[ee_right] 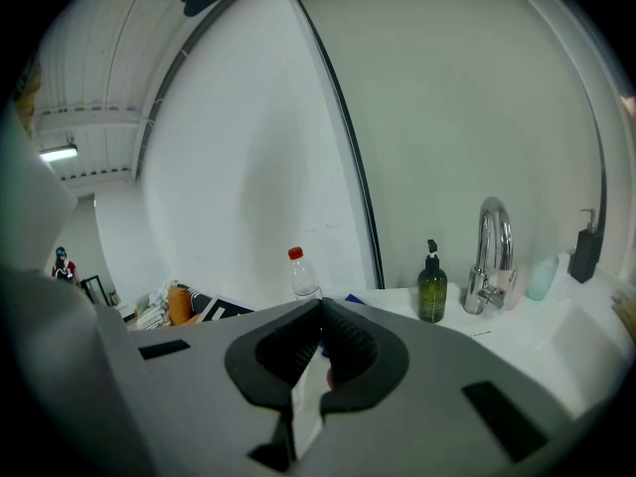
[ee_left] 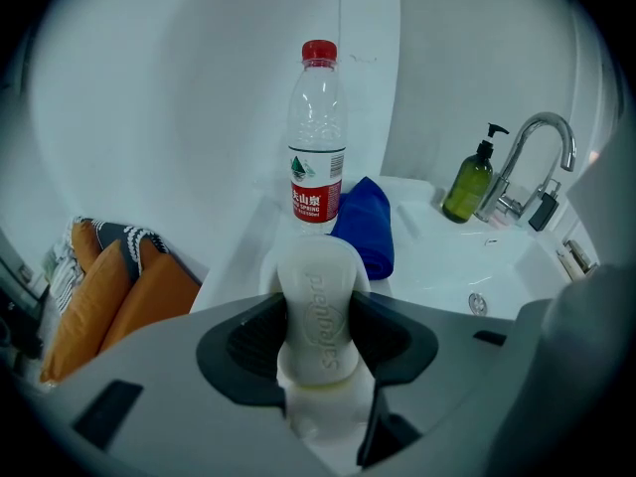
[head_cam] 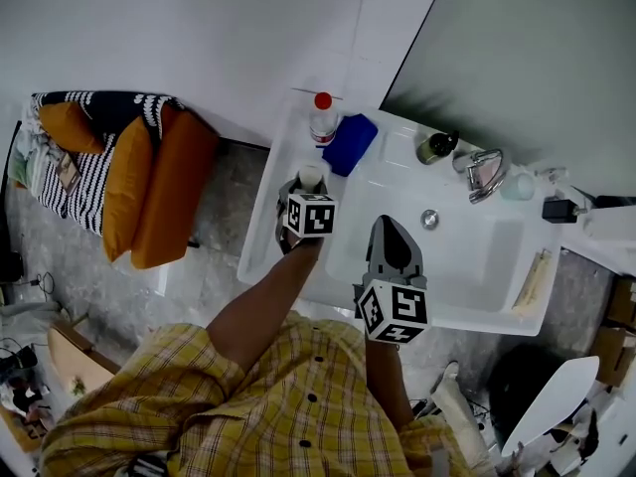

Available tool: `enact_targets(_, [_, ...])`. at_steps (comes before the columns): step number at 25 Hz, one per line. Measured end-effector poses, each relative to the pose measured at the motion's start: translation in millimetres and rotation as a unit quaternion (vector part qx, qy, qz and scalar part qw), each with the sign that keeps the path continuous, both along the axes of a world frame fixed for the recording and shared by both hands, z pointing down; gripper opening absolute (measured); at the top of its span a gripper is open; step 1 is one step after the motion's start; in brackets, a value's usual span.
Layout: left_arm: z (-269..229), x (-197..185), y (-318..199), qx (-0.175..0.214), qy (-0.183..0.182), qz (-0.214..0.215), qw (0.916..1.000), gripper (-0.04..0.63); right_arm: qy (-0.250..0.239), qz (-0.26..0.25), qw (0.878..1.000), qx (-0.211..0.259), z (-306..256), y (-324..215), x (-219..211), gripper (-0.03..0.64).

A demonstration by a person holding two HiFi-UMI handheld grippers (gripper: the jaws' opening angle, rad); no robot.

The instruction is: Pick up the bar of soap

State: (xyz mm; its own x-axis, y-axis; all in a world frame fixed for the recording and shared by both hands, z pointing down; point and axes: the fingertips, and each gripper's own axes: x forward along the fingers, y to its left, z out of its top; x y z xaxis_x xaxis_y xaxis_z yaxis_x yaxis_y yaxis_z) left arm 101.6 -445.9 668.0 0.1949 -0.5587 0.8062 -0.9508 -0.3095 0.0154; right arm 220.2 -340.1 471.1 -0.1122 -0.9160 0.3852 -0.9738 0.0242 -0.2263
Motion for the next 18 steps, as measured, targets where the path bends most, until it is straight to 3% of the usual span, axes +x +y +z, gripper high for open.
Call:
enact_targets(10, [-3,-3,5,-0.009,-0.001,-0.003,1.0,0.201,0.008,0.006,1.0,0.007,-7,9,5,0.018])
enact_targets(18, [-33,-2,14,0.029,0.019,0.011,0.9993,0.201,0.011,0.002,1.0,0.015,-12,12,2,0.018])
